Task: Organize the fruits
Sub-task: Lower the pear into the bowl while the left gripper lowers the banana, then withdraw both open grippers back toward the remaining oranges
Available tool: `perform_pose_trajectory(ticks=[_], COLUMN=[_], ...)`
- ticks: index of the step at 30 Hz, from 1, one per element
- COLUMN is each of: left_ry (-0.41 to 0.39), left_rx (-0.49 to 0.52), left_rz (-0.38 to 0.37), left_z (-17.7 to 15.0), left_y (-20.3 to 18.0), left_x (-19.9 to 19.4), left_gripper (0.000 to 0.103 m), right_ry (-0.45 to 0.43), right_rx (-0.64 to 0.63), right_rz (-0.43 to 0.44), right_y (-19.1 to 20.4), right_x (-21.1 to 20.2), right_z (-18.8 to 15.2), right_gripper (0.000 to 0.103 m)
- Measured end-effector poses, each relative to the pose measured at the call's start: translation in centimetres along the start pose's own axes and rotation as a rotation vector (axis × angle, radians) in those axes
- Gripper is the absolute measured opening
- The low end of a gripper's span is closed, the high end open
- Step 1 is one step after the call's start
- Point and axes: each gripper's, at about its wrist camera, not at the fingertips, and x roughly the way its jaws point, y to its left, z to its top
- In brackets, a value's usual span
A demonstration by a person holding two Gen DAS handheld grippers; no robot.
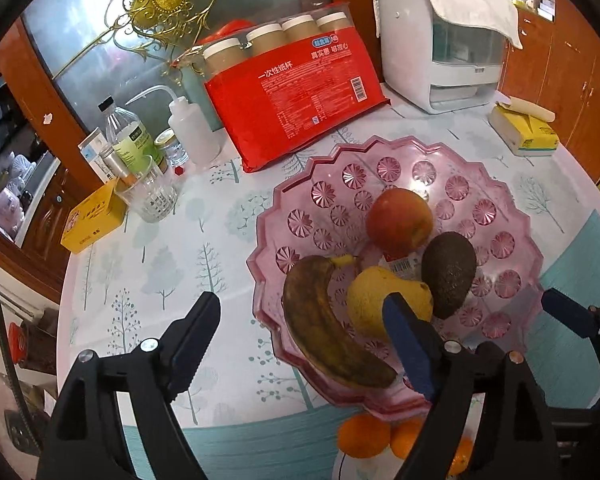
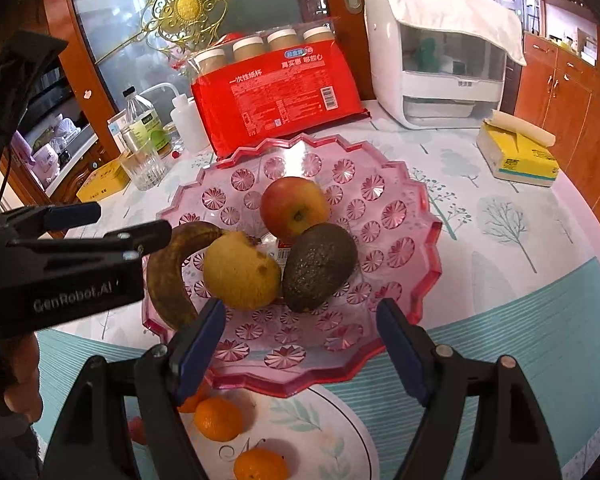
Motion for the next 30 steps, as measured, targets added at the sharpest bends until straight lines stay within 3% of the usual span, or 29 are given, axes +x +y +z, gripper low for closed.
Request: perform_pose_trajectory(ticks=[18,30], left_ry=[-0.049,-0.027], left_rx=[-0.083,-0.136], left_rz=[0.000,-0.018], left_z=[-3.8,-7.5], left_y=[1.1,1.2], left_x=[-6.3,-8.9], left_gripper=[0.087,0.088], right_ry=[-0.041,-0.070], right_rx=[-0.035,-0.062], right_rz=[-0.001,0.010], right_y=[0.7,0.9], right_x=[-4.4,-7.2], right_z=[-1.5,-2.6], right_gripper=[0.079,0.079])
